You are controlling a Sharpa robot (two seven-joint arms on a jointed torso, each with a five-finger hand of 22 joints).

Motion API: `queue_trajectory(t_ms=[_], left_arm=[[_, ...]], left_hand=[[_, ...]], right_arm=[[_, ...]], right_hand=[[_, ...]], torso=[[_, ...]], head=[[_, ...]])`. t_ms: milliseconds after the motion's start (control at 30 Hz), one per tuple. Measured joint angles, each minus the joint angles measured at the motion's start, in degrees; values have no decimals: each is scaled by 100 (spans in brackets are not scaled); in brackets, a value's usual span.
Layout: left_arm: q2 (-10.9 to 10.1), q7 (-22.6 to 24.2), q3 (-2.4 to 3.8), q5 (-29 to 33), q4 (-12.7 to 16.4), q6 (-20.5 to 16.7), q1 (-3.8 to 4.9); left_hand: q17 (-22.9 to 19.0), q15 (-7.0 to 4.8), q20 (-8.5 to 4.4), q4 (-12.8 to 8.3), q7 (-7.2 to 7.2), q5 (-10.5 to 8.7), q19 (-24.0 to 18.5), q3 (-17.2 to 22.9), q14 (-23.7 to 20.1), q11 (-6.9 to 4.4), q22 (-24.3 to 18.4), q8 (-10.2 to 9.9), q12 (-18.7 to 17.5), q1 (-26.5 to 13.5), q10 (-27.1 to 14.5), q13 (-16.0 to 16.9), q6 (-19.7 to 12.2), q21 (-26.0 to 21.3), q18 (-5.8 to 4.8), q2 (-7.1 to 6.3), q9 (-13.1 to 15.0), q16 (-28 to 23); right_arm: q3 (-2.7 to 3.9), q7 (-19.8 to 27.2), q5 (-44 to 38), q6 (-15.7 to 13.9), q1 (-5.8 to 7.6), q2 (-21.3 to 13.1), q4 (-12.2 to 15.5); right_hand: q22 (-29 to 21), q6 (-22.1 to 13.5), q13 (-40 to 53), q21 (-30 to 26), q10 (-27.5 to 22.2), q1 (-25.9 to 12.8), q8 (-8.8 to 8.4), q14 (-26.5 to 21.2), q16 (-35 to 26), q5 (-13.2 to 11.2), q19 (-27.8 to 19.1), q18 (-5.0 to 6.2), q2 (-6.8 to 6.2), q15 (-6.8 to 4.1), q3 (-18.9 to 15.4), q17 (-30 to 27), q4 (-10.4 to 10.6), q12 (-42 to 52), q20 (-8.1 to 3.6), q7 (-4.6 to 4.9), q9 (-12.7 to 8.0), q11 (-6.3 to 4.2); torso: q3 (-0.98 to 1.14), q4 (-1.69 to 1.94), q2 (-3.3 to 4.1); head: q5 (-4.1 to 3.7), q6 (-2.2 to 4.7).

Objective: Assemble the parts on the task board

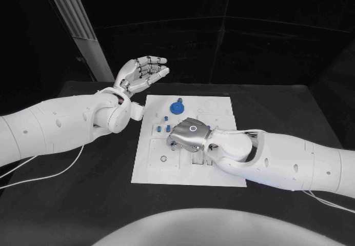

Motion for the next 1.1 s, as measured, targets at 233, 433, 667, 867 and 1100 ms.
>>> queue_trajectory(t_ms=[233, 433, 667, 867, 1100], left_arm=[[1, 0, 0, 0, -1, 2, 0], [1, 0, 0, 0, -1, 3, -1], [1, 0, 0, 0, -1, 5, -1], [1, 0, 0, 1, -2, 6, -1], [0, 0, 0, 1, -3, 7, -1]], left_hand=[[-8, 0, 0, 0, 0, 0, 0, 0, 0, 0, -2, 0, 0, 0, 0, -6, 0, 0, 0, 0, -5, 0], [-8, 0, 0, 0, 0, 0, 0, 0, 0, 0, -4, 0, 0, 0, 0, -5, 0, 0, 0, 0, -5, 0], [-15, -21, 0, 0, 0, 0, 0, 0, -21, 21, -4, 0, -1, 0, -21, -5, 0, 0, 0, 0, -5, 0], [-15, -21, 0, 0, 0, 0, 0, 0, -21, 21, -4, 0, -1, 0, -21, -4, 1, 0, 0, 0, -4, 0], [-23, -21, 0, 0, 0, 0, 0, 0, -21, 1, -8, 22, 26, 0, -42, -10, 1, 0, 0, 0, -4, 0]], right_arm=[[0, 2, 0, 11, -16, 22, -20], [-1, 2, 0, 22, -26, 30, -35], [-1, 0, 1, 40, -34, 30, -36], [0, -5, 1, 46, -39, 26, -31], [0, -12, 1, 55, -43, 22, -28]], right_hand=[[0, 0, 0, 0, 0, 0, 0, 0, 0, 0, 0, 0, 0, 0, 0, 0, 0, 0, 0, 0, 0, 0], [0, -21, 0, 0, 0, 15, -22, 0, 0, 0, 0, 0, -15, 0, -15, 0, 15, -36, 0, 21, 1, 0], [0, -21, 0, -2, -20, 13, -46, 0, 0, 0, -21, 0, -61, 0, -26, 0, 26, -66, 20, 21, -1, 20], [0, -41, 0, -23, -41, -16, -68, -21, 0, 0, 0, 1, -91, 21, -36, -2, 35, -88, 40, 42, -6, 40], [0, -62, 0, -23, -62, -23, -114, 0, 0, 0, 0, 1, -145, 41, -71, -3, 71, -88, 40, 62, -12, 61]], torso=[[0, -1, 0], [0, -1, 0], [0, -1, 0], [1, -1, -1], [2, -1, 0]], head=[[-7, -4], [-14, -7], [-18, -7], [-24, 0], [-25, 1]])
